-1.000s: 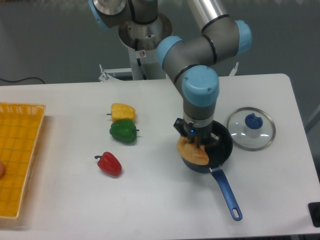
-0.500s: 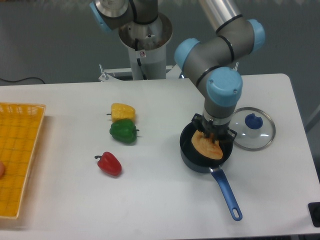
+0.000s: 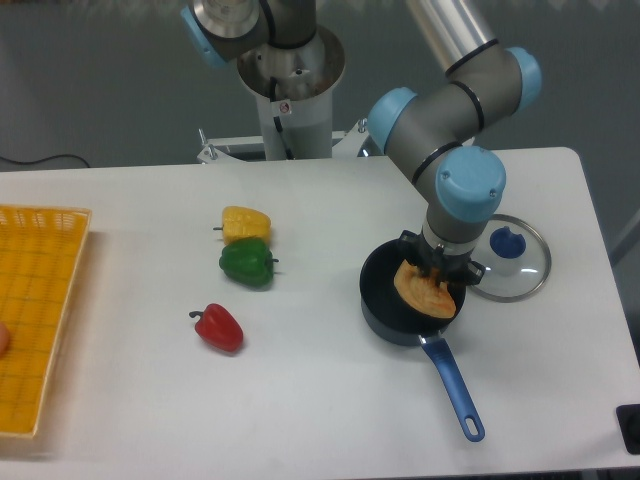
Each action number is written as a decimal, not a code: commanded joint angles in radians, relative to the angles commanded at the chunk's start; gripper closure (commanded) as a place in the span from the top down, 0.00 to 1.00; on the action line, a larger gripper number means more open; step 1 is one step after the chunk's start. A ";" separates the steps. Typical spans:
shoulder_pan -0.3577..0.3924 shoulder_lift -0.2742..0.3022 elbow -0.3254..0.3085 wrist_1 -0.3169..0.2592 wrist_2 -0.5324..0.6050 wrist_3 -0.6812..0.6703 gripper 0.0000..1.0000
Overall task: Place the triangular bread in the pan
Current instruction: 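Open the gripper to release the bread into the pan and hold position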
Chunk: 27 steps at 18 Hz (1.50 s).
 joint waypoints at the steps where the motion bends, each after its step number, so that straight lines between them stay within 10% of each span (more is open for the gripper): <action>1: -0.002 -0.002 0.000 -0.002 -0.003 -0.002 0.28; 25: -0.028 -0.018 0.003 -0.003 -0.003 -0.035 0.35; 27: -0.028 -0.018 0.002 -0.003 -0.003 -0.034 0.49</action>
